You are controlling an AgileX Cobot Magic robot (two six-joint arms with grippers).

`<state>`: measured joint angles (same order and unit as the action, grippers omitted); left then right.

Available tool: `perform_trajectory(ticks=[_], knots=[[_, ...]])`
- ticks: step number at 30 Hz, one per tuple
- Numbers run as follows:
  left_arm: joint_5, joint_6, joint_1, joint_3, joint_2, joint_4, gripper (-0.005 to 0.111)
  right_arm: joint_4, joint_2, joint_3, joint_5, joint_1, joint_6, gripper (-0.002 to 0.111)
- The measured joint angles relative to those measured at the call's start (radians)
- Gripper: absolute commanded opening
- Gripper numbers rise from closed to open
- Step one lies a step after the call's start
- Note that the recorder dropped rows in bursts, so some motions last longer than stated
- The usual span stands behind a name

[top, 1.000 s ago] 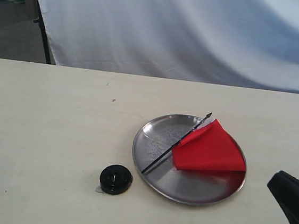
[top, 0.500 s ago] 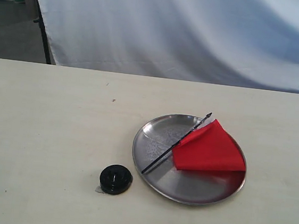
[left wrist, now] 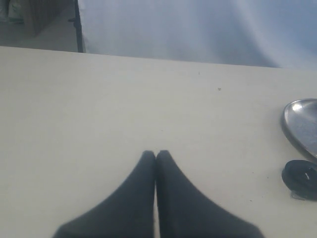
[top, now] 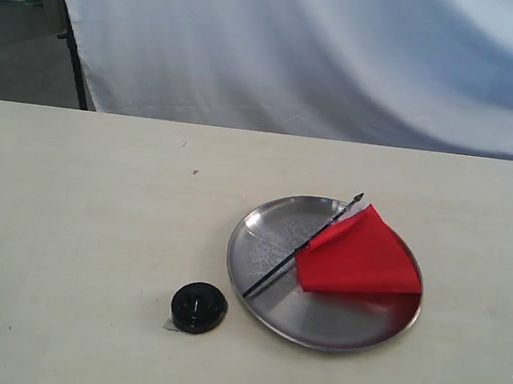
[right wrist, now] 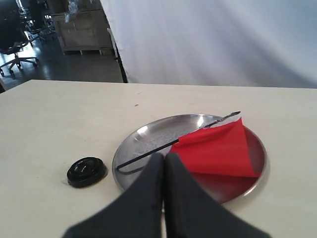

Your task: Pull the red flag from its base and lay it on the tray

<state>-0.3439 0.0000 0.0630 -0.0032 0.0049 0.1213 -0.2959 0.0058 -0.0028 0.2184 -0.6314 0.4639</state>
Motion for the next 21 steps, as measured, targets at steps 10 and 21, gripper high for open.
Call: perform_trajectory(ticks=[10,21], knots=[[0.000,0.000,0.000,0.000,0.000,0.000,0.000,0.236,0.000,0.000,0.002,0.000,-0.328,0.000],[0.000,0.000,0.000,0.000,0.000,0.000,0.000,0.319,0.000,0.000,0.026,0.000,-0.471,0.000]])
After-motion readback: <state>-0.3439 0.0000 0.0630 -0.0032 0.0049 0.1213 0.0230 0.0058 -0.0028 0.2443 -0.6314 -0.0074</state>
